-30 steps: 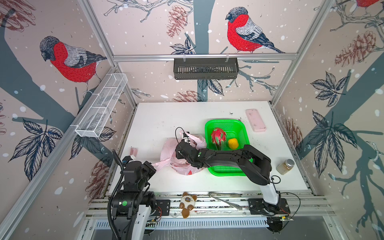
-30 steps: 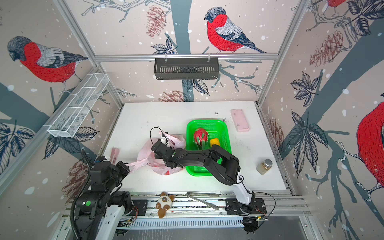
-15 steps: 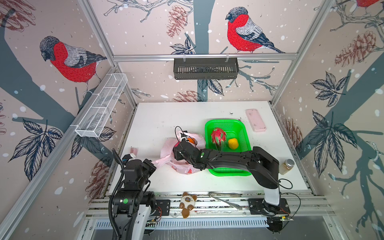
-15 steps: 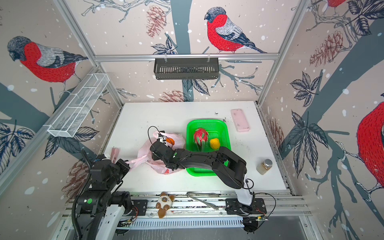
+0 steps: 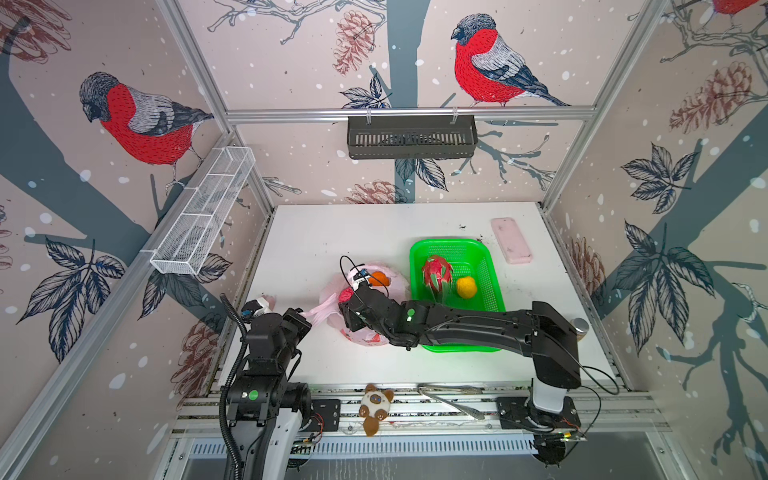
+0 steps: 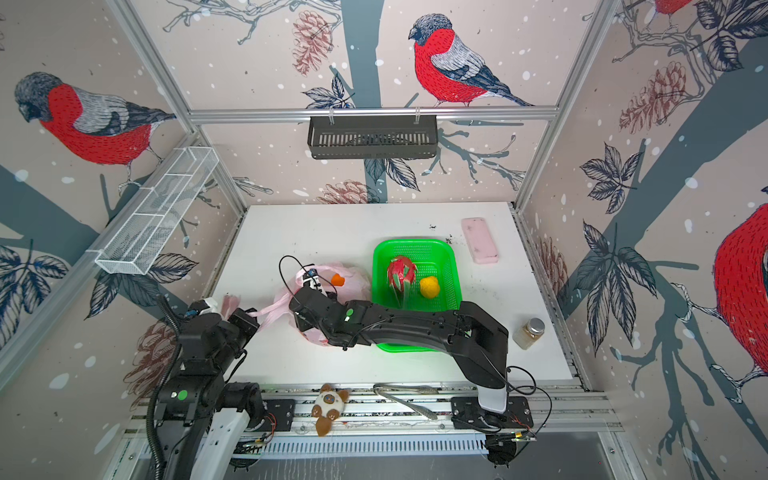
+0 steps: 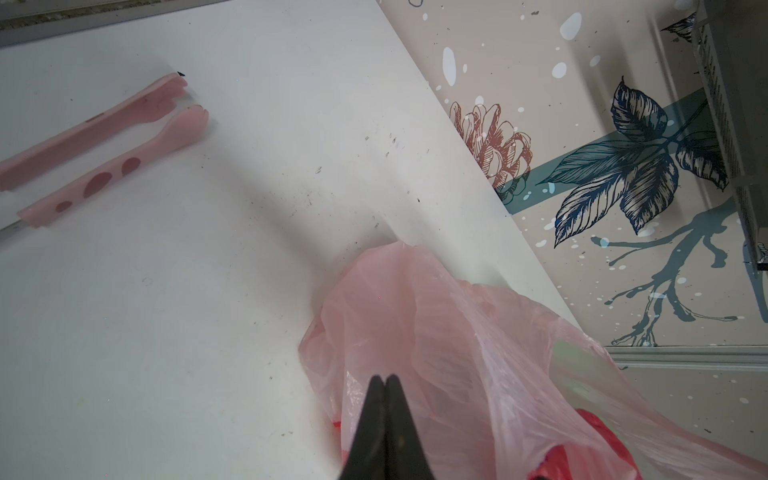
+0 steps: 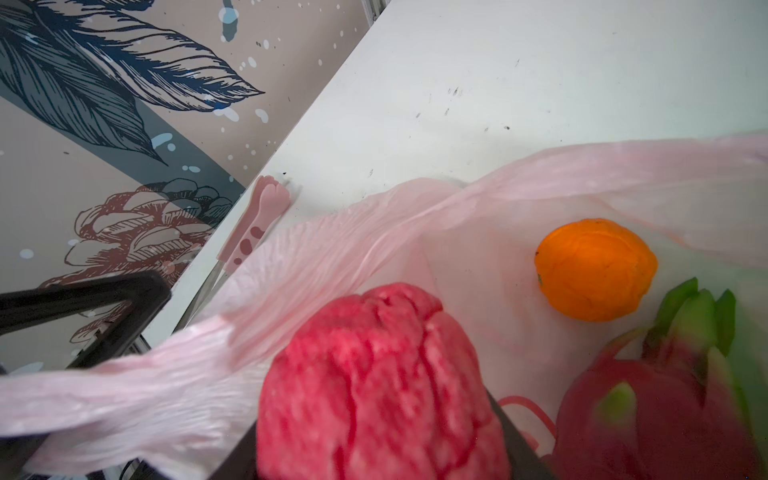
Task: Untie the knot of the plastic bag and take out the fruit
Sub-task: 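Close the right gripper on the pink bumpy fruit inside the bag, then lift the pink bumpy fruit up out of the bag with the right gripper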
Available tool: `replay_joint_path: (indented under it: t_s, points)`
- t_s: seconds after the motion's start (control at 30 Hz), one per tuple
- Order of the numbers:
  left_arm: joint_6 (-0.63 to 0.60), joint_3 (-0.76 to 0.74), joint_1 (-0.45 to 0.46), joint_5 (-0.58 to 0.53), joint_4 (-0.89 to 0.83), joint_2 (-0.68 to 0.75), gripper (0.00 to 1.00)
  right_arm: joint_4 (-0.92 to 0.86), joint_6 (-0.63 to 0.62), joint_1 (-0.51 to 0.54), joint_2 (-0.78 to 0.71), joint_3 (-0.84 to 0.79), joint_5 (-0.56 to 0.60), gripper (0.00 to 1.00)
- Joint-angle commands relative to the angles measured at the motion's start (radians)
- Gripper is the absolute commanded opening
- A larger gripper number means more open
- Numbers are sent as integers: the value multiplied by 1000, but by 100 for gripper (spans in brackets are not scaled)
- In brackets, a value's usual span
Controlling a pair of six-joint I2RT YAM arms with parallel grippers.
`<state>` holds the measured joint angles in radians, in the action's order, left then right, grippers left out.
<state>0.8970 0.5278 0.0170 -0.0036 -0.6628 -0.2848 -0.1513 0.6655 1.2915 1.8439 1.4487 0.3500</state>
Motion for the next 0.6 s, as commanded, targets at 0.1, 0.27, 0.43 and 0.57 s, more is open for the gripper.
replay_joint_path:
  t_s: [0.1,0.27,0.43,0.57]
  points:
    - [15,0,1,-47,54,22,0,-76,-34,23,-36,17,45,38]
    - [18,1,1,-59,58,33,0,-123,-41,38,-64,27,78,38]
    - [18,2,1,-62,67,29,0,-152,-65,53,-104,40,80,38]
    - [17,6,1,-69,73,28,0,-160,-102,60,-140,47,25,37]
